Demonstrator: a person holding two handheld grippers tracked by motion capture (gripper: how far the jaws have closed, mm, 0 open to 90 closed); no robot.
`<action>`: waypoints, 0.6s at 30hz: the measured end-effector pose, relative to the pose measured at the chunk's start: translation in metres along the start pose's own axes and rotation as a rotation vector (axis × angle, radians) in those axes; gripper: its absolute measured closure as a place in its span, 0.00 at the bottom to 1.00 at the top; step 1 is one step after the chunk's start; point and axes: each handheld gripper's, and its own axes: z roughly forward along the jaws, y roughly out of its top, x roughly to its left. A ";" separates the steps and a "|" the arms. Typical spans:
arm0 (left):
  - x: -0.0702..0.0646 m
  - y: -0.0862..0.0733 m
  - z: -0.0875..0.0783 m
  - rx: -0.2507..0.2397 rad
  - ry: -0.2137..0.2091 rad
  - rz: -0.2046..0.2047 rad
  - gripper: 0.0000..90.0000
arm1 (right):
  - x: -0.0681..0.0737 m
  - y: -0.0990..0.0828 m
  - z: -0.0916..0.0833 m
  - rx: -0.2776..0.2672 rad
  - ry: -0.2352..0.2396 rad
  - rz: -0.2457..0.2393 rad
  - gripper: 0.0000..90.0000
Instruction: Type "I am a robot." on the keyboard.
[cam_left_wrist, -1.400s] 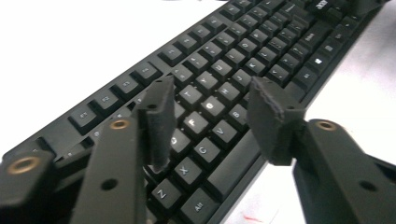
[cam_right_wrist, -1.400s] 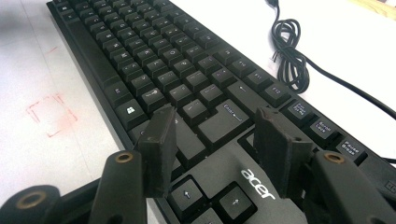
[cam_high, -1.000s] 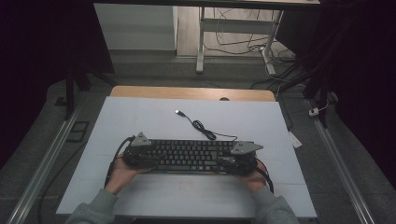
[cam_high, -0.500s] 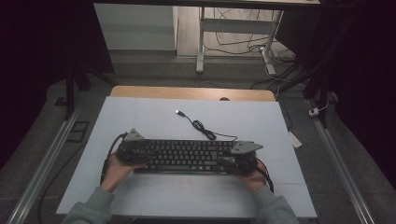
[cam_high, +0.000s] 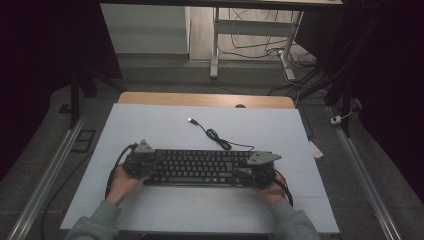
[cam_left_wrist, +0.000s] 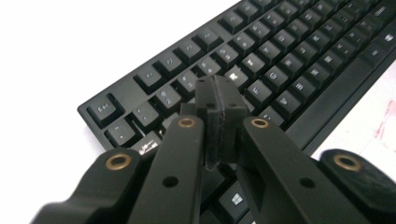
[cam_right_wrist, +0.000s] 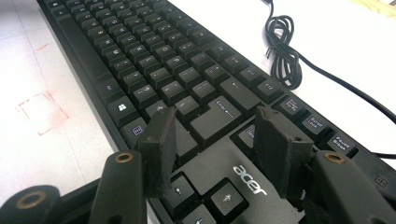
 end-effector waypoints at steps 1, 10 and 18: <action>0.000 0.000 0.001 0.009 0.002 0.003 0.99 | 0.000 0.000 0.000 0.001 0.000 0.000 0.55; 0.000 -0.004 0.007 0.053 0.021 0.017 0.99 | 0.000 0.000 0.000 0.003 -0.002 0.000 0.55; 0.000 -0.006 0.010 0.073 0.022 0.015 0.99 | -0.001 0.000 0.000 -0.001 -0.002 0.001 0.55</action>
